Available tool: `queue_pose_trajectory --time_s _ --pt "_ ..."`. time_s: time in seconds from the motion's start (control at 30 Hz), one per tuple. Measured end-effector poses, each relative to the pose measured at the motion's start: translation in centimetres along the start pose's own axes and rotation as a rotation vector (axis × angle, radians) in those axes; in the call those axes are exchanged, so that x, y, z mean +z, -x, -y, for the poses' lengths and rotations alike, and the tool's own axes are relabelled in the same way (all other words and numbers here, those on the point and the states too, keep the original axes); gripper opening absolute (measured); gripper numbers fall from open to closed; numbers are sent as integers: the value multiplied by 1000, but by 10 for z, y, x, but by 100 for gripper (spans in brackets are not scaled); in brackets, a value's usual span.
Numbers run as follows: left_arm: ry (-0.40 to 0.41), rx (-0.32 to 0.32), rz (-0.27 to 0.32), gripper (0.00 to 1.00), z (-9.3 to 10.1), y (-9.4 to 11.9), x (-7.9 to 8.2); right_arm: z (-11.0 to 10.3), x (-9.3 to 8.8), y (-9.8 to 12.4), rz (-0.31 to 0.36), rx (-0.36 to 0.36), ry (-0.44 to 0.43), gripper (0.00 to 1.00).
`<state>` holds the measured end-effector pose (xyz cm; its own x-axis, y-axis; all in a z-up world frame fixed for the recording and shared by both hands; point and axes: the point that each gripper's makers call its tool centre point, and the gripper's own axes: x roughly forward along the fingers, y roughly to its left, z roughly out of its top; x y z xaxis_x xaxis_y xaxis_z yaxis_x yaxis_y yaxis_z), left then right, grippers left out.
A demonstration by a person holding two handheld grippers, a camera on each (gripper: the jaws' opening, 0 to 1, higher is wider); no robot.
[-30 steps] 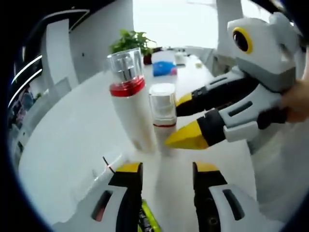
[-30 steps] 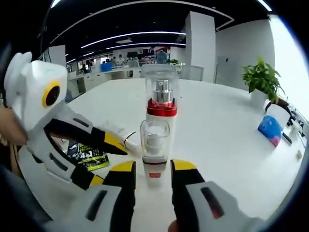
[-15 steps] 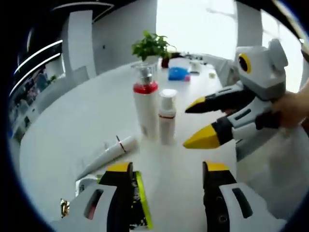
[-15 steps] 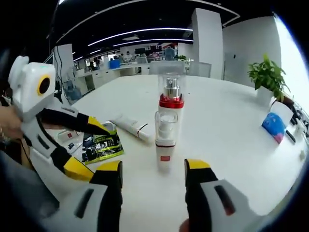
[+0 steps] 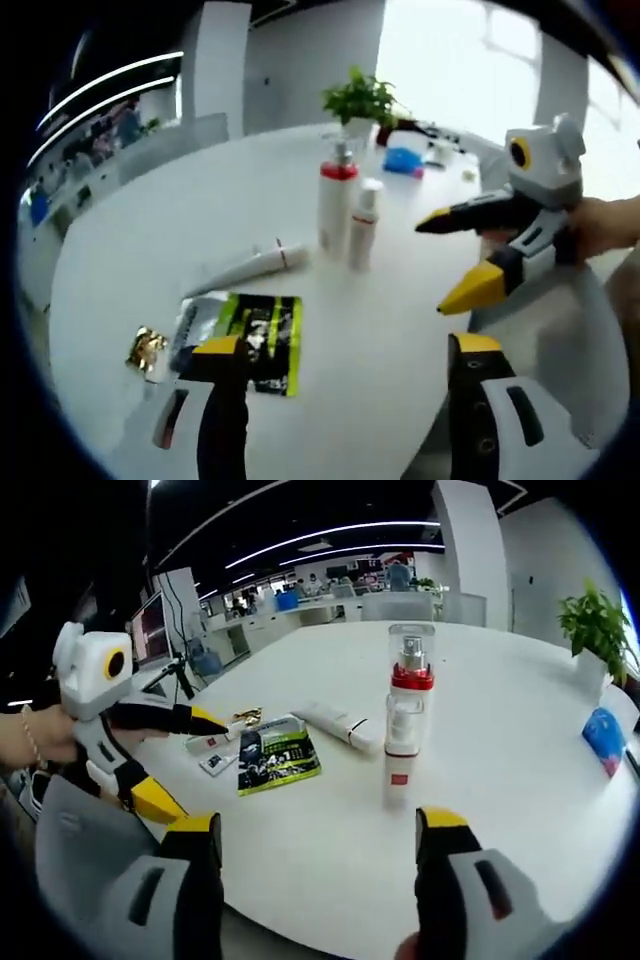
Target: Arrange the skincare products in the storage area until every visible bottle or jar stands upright without overlapping.
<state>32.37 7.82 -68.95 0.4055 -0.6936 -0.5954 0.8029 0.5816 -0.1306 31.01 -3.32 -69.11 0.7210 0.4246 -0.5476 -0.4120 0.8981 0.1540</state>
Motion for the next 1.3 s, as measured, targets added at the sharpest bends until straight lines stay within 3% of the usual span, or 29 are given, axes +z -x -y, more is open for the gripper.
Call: queue_pose_trajectory --time_s 0.37,0.73,1.03,1.3 --pt "153 69 47 89 -5 55 -17 -18 5 18 18 90 0 90" --pt "233 148 113 97 -10 94 -24 -14 8 36 39 88 -10 95" --pt "266 201 132 97 -12 111 -34 -13 0 40 29 83 -27 99" --pt "274 222 139 97 -11 112 -40 -12 -3 39 25 79 -28 99"
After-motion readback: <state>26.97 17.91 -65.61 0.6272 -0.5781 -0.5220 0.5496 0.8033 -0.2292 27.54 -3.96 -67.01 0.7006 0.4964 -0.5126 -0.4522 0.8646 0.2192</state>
